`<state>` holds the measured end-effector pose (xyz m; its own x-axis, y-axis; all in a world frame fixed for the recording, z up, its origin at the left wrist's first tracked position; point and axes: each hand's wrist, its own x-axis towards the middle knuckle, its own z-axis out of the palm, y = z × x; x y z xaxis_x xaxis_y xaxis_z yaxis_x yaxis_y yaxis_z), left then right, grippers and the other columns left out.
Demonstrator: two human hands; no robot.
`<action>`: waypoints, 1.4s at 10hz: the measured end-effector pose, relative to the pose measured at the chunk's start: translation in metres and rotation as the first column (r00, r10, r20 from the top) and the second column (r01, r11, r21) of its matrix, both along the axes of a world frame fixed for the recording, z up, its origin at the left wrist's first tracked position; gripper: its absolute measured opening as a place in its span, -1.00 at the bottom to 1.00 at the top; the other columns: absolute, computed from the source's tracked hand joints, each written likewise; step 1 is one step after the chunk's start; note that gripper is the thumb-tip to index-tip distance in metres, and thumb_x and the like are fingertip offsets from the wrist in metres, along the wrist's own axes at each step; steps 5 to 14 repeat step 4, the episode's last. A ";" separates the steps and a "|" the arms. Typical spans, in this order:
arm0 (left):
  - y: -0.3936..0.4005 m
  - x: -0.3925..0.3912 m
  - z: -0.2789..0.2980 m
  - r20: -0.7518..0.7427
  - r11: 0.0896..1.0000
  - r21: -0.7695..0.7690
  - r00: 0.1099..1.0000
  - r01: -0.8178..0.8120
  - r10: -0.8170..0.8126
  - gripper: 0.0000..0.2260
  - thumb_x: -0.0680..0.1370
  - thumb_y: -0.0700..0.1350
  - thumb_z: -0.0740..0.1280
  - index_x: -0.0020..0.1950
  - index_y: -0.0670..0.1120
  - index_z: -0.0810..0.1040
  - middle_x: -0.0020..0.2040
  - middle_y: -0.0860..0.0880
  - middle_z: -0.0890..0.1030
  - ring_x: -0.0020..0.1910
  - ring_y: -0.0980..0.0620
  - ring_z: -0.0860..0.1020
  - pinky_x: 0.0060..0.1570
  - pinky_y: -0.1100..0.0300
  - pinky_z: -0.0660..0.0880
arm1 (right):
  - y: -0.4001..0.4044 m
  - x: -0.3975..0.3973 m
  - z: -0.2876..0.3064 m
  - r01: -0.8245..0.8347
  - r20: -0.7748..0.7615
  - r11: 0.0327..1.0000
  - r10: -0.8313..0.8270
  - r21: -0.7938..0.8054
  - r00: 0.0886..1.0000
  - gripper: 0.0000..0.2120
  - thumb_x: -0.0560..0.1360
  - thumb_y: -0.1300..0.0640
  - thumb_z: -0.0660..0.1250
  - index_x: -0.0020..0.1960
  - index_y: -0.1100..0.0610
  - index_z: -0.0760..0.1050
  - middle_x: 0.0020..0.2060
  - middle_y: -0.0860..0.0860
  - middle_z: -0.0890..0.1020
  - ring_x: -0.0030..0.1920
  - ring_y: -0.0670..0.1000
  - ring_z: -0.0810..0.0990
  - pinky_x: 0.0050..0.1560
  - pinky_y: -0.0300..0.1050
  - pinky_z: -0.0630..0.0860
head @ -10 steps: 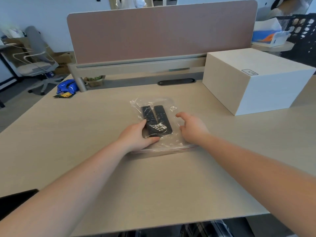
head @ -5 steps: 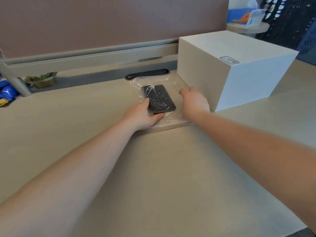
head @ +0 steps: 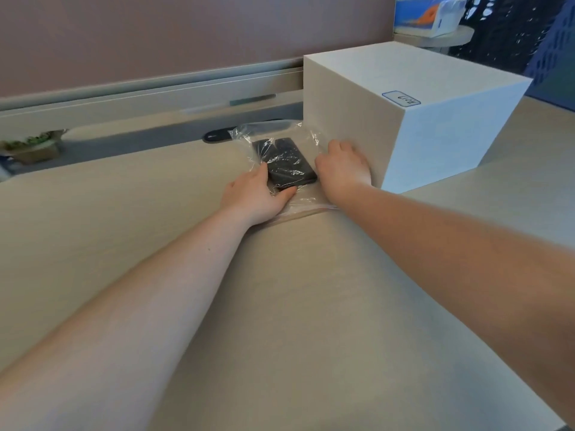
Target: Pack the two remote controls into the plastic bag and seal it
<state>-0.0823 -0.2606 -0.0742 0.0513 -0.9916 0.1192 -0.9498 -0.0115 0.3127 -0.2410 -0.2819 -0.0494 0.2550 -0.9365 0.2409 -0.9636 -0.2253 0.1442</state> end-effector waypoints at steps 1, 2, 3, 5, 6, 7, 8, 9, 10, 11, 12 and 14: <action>0.012 0.001 -0.003 -0.035 0.996 -0.085 0.999 -0.016 0.013 -0.45 0.46 0.29 0.20 0.29 -0.04 0.37 0.25 -0.11 0.52 0.26 -0.16 0.43 0.22 -0.03 0.40 | 0.004 -0.003 0.002 -0.007 0.004 1.000 0.007 -0.021 1.000 -0.72 0.54 0.33 0.14 0.21 0.24 0.48 0.21 0.22 0.41 0.23 0.25 0.38 0.20 0.06 0.39; 0.023 0.003 -0.003 -0.074 0.985 -0.162 0.996 -0.061 0.049 -0.47 0.51 0.24 0.18 0.30 -0.12 0.39 0.29 -0.14 0.51 0.30 -0.17 0.40 0.26 -0.03 0.37 | 0.015 -0.008 0.007 -0.021 0.048 1.000 0.022 -0.020 0.999 -0.71 0.51 0.37 0.15 0.21 0.26 0.45 0.21 0.23 0.40 0.22 0.25 0.39 0.15 0.07 0.42; 0.037 0.005 -0.002 -0.087 0.982 -0.175 0.994 -0.076 0.062 -0.49 0.54 0.19 0.17 0.33 -0.15 0.39 0.33 -0.14 0.49 0.32 -0.17 0.39 0.29 -0.03 0.36 | 0.029 -0.010 0.015 -0.020 0.166 1.000 0.018 0.010 0.986 -0.75 0.53 0.33 0.17 0.17 0.26 0.47 0.16 0.22 0.44 0.17 0.26 0.44 0.08 0.08 0.46; 0.047 0.006 -0.006 -0.068 0.985 -0.153 0.996 -0.075 0.065 -0.51 0.55 0.18 0.16 0.29 -0.15 0.44 0.26 -0.14 0.54 0.26 -0.19 0.43 0.23 -0.04 0.41 | 0.046 -0.024 0.022 -0.028 0.425 0.999 0.011 0.033 0.905 -0.76 0.56 0.18 0.17 0.13 0.19 0.54 0.08 0.18 0.54 0.09 0.23 0.53 0.00 0.00 0.49; 0.047 0.006 -0.006 -0.068 0.985 -0.153 0.996 -0.075 0.065 -0.51 0.55 0.18 0.16 0.29 -0.15 0.44 0.26 -0.14 0.54 0.26 -0.19 0.43 0.23 -0.04 0.41 | 0.046 -0.024 0.022 -0.028 0.425 0.999 0.011 0.033 0.905 -0.76 0.56 0.18 0.17 0.13 0.19 0.54 0.08 0.18 0.54 0.09 0.23 0.53 0.00 0.00 0.49; 0.047 0.006 -0.006 -0.068 0.985 -0.153 0.996 -0.075 0.065 -0.51 0.55 0.18 0.16 0.29 -0.15 0.44 0.26 -0.14 0.54 0.26 -0.19 0.43 0.23 -0.04 0.41 | 0.046 -0.024 0.022 -0.028 0.425 0.999 0.011 0.033 0.905 -0.76 0.56 0.18 0.17 0.13 0.19 0.54 0.08 0.18 0.54 0.09 0.23 0.53 0.00 0.00 0.49; 0.047 0.006 -0.006 -0.068 0.985 -0.153 0.996 -0.075 0.065 -0.51 0.55 0.18 0.16 0.29 -0.15 0.44 0.26 -0.14 0.54 0.26 -0.19 0.43 0.23 -0.04 0.41 | 0.046 -0.024 0.022 -0.028 0.425 0.999 0.011 0.033 0.905 -0.76 0.56 0.18 0.17 0.13 0.19 0.54 0.08 0.18 0.54 0.09 0.23 0.53 0.00 0.00 0.49; 0.047 0.006 -0.006 -0.068 0.985 -0.153 0.996 -0.075 0.065 -0.51 0.55 0.18 0.16 0.29 -0.15 0.44 0.26 -0.14 0.54 0.26 -0.19 0.43 0.23 -0.04 0.41 | 0.046 -0.024 0.022 -0.028 0.425 0.999 0.011 0.033 0.905 -0.76 0.56 0.18 0.17 0.13 0.19 0.54 0.08 0.18 0.54 0.09 0.23 0.53 0.00 0.00 0.49; 0.047 0.006 -0.006 -0.068 0.985 -0.153 0.996 -0.075 0.065 -0.51 0.55 0.18 0.16 0.29 -0.15 0.44 0.26 -0.14 0.54 0.26 -0.19 0.43 0.23 -0.04 0.41 | 0.046 -0.024 0.022 -0.028 0.425 0.999 0.011 0.033 0.905 -0.76 0.56 0.18 0.17 0.13 0.19 0.54 0.08 0.18 0.54 0.09 0.23 0.53 0.00 0.00 0.49; 0.047 0.006 -0.006 -0.068 0.985 -0.153 0.996 -0.075 0.065 -0.51 0.55 0.18 0.16 0.29 -0.15 0.44 0.26 -0.14 0.54 0.26 -0.19 0.43 0.23 -0.04 0.41 | 0.046 -0.024 0.022 -0.028 0.425 0.999 0.011 0.033 0.905 -0.76 0.56 0.18 0.17 0.13 0.19 0.54 0.08 0.18 0.54 0.09 0.23 0.53 0.00 0.00 0.49; 0.047 0.006 -0.006 -0.068 0.985 -0.153 0.996 -0.075 0.065 -0.51 0.55 0.18 0.16 0.29 -0.15 0.44 0.26 -0.14 0.54 0.26 -0.19 0.43 0.23 -0.04 0.41 | 0.046 -0.024 0.022 -0.028 0.425 0.999 0.011 0.033 0.905 -0.76 0.56 0.18 0.17 0.13 0.19 0.54 0.08 0.18 0.54 0.09 0.23 0.53 0.00 0.00 0.49; 0.047 0.006 -0.006 -0.068 0.985 -0.153 0.996 -0.075 0.065 -0.51 0.55 0.18 0.16 0.29 -0.15 0.44 0.26 -0.14 0.54 0.26 -0.19 0.43 0.23 -0.04 0.41 | 0.046 -0.024 0.022 -0.028 0.425 0.999 0.011 0.033 0.905 -0.76 0.56 0.18 0.17 0.13 0.19 0.54 0.08 0.18 0.54 0.09 0.23 0.53 0.00 0.00 0.49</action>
